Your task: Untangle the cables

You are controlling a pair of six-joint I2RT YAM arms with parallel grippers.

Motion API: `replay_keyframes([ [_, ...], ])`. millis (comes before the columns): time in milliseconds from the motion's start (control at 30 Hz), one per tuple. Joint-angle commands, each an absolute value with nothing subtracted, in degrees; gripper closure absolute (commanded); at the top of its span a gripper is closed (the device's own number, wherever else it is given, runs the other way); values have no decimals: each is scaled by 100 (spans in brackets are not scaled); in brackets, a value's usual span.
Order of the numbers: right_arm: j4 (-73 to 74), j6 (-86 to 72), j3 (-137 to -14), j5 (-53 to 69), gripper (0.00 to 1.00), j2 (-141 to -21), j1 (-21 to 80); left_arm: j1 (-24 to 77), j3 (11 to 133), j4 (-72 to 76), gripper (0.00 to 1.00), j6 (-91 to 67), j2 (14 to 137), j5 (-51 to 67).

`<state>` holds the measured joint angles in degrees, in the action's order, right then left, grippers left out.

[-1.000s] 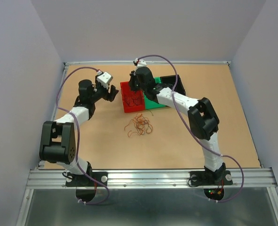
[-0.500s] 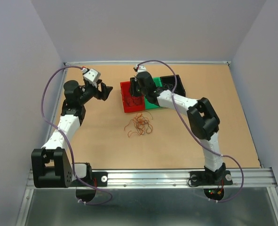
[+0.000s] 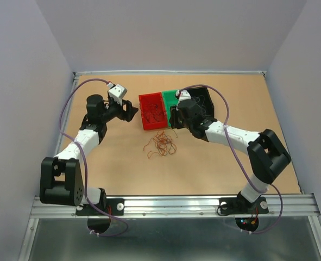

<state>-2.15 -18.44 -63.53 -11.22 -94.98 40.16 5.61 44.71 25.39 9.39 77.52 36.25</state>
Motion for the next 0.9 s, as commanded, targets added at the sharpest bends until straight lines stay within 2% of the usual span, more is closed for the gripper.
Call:
replay_keyframes([
  [0, -334, -1863, -6257, -1213, 59, -9641, 4008, 703, 4412, 2725, 21, 1090, 7611, 3393],
  [200, -378, -1837, -6626, -1152, 45, -10255, 4008, 738, 4333, 2725, 22, 1169, 7532, 3278],
  [600, -527, -1828, -7127, -985, 46, -10889, 4008, 782, 4254, 2725, 23, 1283, 7444, 3234],
  [700, -527, -1819, -7251, -958, 50, -11056, 4025, 809, 4219, 2716, 23, 1318, 7374, 3217],
  [767, -536, -1819, -7295, -967, 61, -11109, 4017, 826, 4192, 2725, 23, 1345, 7339, 3199],
  [867, -536, -1811, -7339, -888, 69, -11118, 4034, 835, 4175, 2725, 23, 1371, 7321, 3173],
])
